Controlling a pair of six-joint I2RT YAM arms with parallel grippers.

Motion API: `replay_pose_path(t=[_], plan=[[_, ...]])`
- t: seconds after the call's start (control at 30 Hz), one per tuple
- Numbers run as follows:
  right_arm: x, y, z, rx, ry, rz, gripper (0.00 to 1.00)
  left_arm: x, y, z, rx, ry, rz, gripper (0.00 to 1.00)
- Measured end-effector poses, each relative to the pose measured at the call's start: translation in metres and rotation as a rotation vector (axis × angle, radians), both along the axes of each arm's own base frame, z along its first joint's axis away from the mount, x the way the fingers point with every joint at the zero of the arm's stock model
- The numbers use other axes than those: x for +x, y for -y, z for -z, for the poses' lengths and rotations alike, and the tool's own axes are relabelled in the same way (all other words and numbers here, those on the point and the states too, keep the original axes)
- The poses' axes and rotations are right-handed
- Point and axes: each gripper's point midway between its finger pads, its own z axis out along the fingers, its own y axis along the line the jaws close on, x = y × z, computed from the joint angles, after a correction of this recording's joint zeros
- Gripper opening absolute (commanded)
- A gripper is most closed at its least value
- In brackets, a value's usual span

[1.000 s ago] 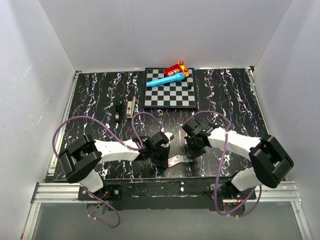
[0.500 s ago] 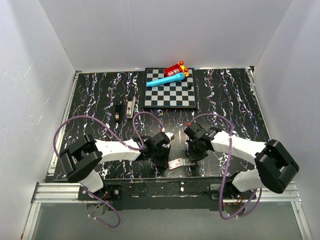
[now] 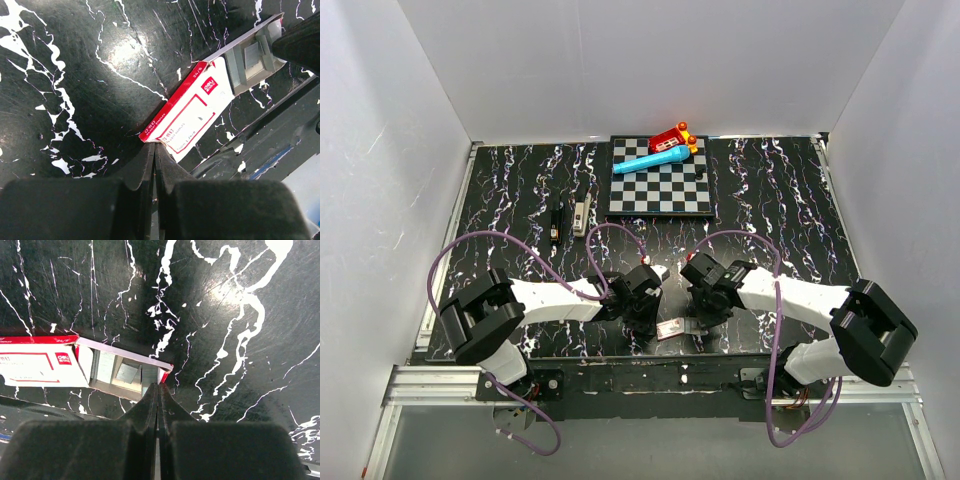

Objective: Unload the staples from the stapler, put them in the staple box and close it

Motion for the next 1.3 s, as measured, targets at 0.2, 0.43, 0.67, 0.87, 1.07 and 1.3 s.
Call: replay_pose_path(t=[0.2,0.43,0.67,0.87,1.07,1.3], plan=[[-0.001,0.0,0.0,-0.019,0.02,-0.018,0.01,0.001,0.0,0.0,0.002,0.003,-0.007,0.0],[-0.004,-0.001,0.0,-0.02,0.019,-0.029,0.01,0.011,-0.004,0.0,0.015,0.039,-0.04,0.0],[-0.008,-0.002,0.0,-0.02,0.015,-0.035,0.01,0.02,-0.007,-0.001,0.018,0.062,-0.06,0.0],[-0.01,-0.003,0.0,-0.02,0.006,-0.001,0.01,0.02,-0.007,-0.001,0.013,0.064,-0.06,0.0],[-0.01,-0.003,-0.001,-0.031,0.002,0.054,0.01,0.019,-0.008,0.0,0.005,0.069,-0.062,0.0],[-0.005,-0.007,-0.005,-0.042,0.002,0.105,0.01,0.02,-0.024,-0.001,0.014,0.096,-0.1,0.0]])
